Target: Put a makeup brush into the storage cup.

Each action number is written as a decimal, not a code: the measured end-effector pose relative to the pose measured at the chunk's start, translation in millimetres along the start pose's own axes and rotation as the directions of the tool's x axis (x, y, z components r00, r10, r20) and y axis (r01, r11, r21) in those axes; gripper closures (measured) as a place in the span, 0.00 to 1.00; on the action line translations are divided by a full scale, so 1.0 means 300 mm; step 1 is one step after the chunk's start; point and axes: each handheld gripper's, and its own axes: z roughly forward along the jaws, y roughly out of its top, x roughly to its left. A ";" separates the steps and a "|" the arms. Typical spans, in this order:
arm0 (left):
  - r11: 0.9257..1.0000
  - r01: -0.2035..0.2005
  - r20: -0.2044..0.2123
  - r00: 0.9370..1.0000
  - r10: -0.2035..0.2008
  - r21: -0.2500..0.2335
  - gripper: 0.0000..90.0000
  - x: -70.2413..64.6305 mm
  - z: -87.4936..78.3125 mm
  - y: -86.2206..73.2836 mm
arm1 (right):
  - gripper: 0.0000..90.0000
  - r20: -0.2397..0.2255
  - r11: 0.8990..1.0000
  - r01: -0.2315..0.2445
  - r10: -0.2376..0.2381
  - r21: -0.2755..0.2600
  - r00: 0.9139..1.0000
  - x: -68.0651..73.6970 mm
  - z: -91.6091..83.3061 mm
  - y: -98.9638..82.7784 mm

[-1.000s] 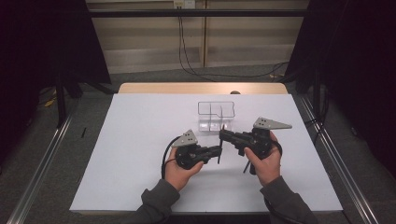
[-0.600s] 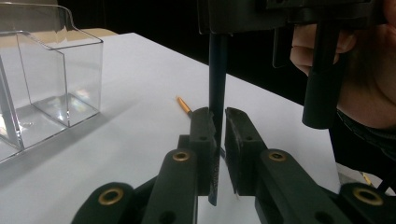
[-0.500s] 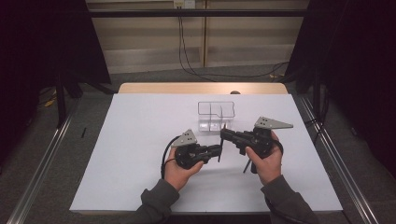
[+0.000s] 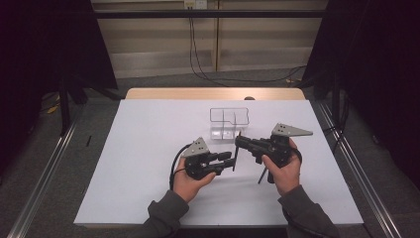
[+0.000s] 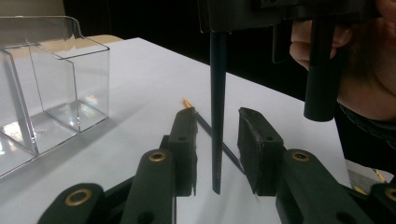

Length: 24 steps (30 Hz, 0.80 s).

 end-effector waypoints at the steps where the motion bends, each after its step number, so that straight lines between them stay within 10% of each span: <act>1: 1.000 -0.006 -0.001 1.000 0.006 -0.002 0.74 0.000 -0.001 0.001 | 0.95 0.002 1.000 0.000 0.000 -0.001 1.000 0.000 -0.002 0.001; 24: 0.998 -0.045 0.011 0.999 0.045 -0.048 0.32 0.017 -0.040 0.011 | 0.95 -0.023 1.000 0.022 -0.022 -0.012 0.999 0.004 -0.013 0.009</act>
